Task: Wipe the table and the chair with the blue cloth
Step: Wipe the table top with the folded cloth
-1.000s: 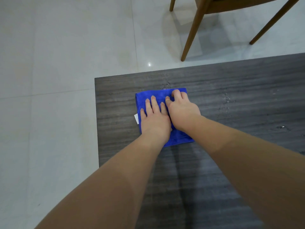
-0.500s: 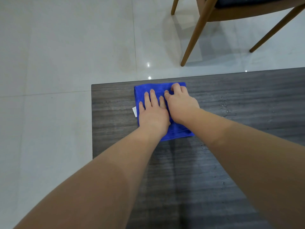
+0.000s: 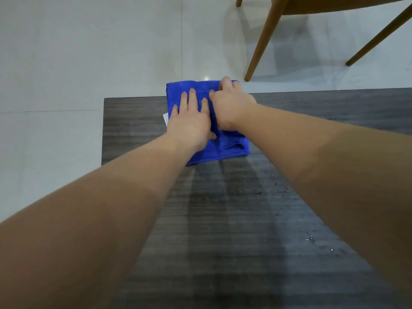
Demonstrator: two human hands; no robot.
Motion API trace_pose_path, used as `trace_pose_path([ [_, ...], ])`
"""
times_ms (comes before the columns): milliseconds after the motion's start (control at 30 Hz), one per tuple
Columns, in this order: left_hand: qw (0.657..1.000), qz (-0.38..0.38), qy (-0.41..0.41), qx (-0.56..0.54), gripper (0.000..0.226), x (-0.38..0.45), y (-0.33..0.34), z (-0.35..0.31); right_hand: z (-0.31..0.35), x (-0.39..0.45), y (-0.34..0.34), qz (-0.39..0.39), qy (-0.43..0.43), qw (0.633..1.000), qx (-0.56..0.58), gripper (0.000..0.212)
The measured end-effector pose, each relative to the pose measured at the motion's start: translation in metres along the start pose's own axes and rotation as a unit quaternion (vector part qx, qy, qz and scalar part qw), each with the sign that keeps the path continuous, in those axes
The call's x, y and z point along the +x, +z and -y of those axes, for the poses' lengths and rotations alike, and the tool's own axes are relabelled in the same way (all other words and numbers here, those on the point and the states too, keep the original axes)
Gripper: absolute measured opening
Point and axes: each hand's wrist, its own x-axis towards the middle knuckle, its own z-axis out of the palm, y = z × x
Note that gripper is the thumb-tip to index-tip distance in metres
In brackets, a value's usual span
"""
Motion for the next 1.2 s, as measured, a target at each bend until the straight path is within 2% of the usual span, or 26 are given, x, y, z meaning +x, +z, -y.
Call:
trace_pose_path([
  [267, 0.999, -0.002, 0.018, 0.042, 0.102, 0.007, -0.007, -0.033, -0.040, -0.008, 0.001, 0.004, -0.002, 1.000, 0.013, 0.057],
  [467, 0.998, 0.000, 0.030, 0.057, 0.102, 0.010, -0.009, -0.058, -0.067, -0.013, 0.002, -0.002, 0.004, 1.000, -0.005, 0.053],
  [700, 0.997, 0.003, 0.046, 0.054, 0.102, -0.003, -0.004, -0.057, -0.064, -0.028, 0.003, 0.016, 0.006, 1.000, -0.008, 0.060],
  [900, 0.997, 0.023, 0.047, 0.049, 0.101, -0.037, 0.016, -0.066, -0.059, -0.063, 0.021, 0.019, 0.015, 1.000, -0.005, 0.057],
  [1100, 0.997, 0.034, 0.045, 0.044, 0.098, -0.084, 0.046, -0.078, -0.048, -0.114, 0.046, 0.037, 0.031, 0.999, -0.013, 0.073],
  [1200, 0.998, 0.028, 0.049, 0.042, 0.096, -0.107, 0.061, -0.081, -0.040, -0.139, 0.058, 0.038, 0.039, 0.999, -0.008, 0.073],
])
